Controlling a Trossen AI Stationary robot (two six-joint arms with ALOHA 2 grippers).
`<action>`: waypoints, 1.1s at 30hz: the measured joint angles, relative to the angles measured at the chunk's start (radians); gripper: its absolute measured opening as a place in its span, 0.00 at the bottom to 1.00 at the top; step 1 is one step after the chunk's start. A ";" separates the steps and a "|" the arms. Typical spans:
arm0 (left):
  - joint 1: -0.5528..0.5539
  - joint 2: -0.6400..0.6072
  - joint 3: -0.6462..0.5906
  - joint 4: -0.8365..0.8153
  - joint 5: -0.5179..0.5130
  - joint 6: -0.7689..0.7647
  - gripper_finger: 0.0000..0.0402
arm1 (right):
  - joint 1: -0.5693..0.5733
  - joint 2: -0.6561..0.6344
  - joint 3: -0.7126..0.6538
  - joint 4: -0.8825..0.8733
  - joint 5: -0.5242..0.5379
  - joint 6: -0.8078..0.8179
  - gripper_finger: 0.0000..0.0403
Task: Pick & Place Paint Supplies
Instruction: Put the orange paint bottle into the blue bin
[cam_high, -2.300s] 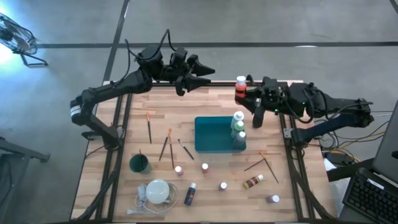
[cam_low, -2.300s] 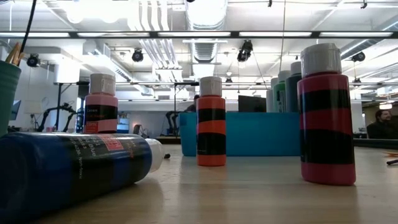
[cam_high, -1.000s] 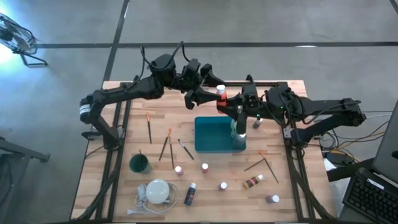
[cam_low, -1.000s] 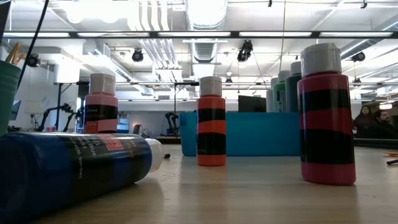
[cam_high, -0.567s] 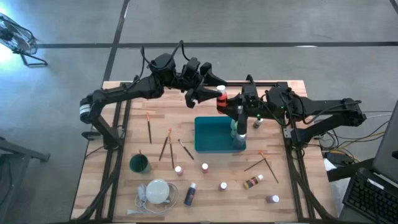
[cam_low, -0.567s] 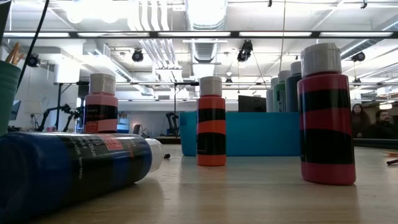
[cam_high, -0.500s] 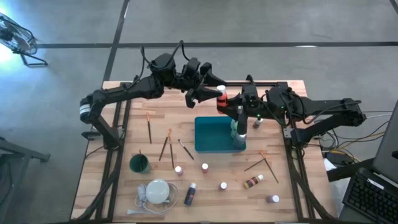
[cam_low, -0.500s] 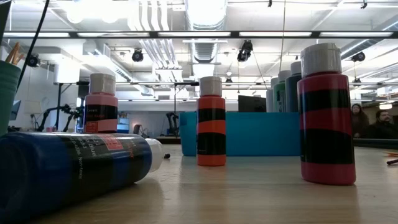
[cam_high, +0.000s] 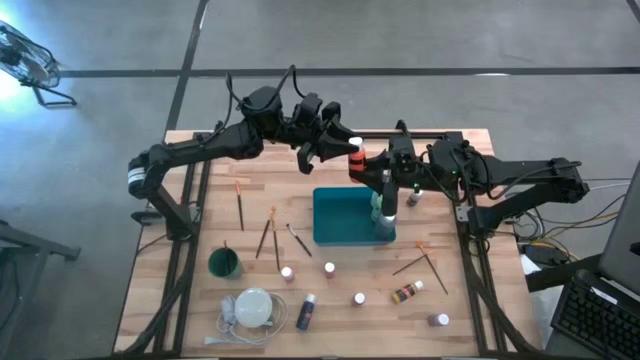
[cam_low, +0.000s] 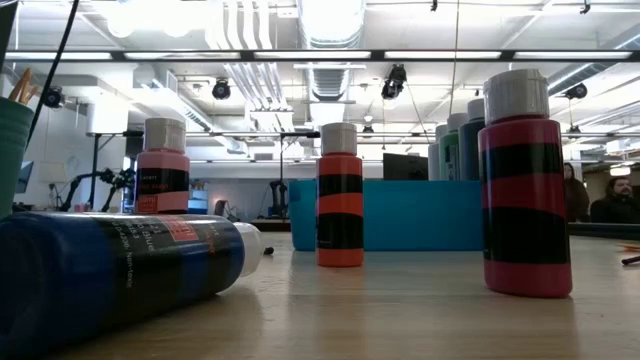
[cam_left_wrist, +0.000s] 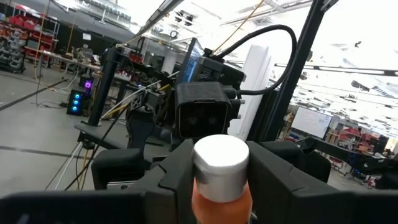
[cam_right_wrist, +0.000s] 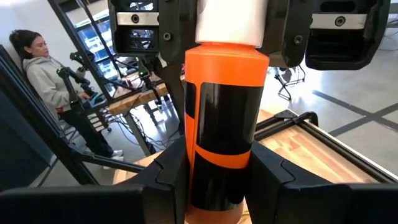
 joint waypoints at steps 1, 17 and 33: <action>0.000 0.000 0.000 0.000 0.000 0.000 0.31 | 0.000 0.000 0.000 0.000 0.000 0.000 0.26; -0.006 0.000 -0.002 0.000 -0.011 -0.004 0.46 | 0.000 0.000 0.000 0.000 -0.002 0.009 0.26; -0.016 0.000 -0.011 -0.003 0.016 0.006 0.46 | 0.000 0.001 -0.001 0.046 0.003 -0.015 0.26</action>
